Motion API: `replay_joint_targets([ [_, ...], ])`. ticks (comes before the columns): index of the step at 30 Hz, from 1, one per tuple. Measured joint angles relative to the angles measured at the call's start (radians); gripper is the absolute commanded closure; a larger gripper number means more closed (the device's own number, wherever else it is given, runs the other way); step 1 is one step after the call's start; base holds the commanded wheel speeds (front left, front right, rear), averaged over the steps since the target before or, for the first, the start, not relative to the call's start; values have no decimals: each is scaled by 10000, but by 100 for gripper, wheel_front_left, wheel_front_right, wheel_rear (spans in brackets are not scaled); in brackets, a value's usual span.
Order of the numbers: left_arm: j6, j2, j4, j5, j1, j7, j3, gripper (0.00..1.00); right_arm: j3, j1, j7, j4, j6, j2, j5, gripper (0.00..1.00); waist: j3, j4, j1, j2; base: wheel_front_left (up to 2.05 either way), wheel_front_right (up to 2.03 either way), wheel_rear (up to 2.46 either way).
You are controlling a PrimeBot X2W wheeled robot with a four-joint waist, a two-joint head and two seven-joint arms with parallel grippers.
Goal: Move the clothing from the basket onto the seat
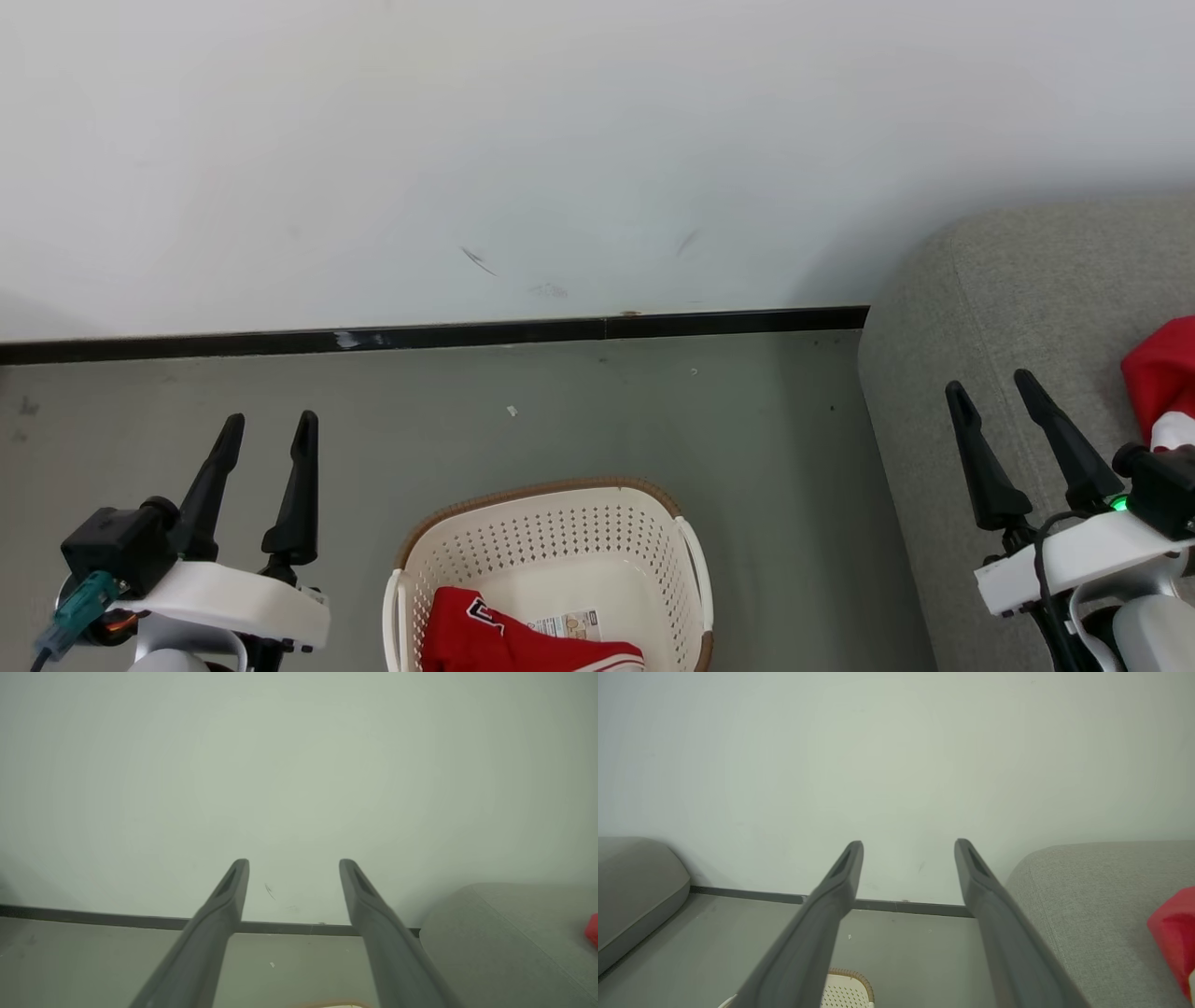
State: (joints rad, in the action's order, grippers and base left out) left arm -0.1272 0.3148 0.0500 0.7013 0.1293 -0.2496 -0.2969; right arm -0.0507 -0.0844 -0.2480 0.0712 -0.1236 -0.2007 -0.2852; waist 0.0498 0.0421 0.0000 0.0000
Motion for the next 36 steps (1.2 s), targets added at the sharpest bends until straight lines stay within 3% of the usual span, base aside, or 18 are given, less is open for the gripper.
replay_joint_targets([
  [10,259,-117,2,-188,-178,0,111,0,-17,0,0,-73,2,42,153,0,174,-6,0,0,0,0,0],
  [20,746,-247,242,-372,-118,0,-522,0,-109,-8,-2,-232,0,86,153,0,490,-40,0,0,0,0,0],
  [36,1141,-351,982,-435,716,424,-1051,0,10,-305,-29,-537,2,174,222,0,1347,-268,0,0,0,0,0],
])
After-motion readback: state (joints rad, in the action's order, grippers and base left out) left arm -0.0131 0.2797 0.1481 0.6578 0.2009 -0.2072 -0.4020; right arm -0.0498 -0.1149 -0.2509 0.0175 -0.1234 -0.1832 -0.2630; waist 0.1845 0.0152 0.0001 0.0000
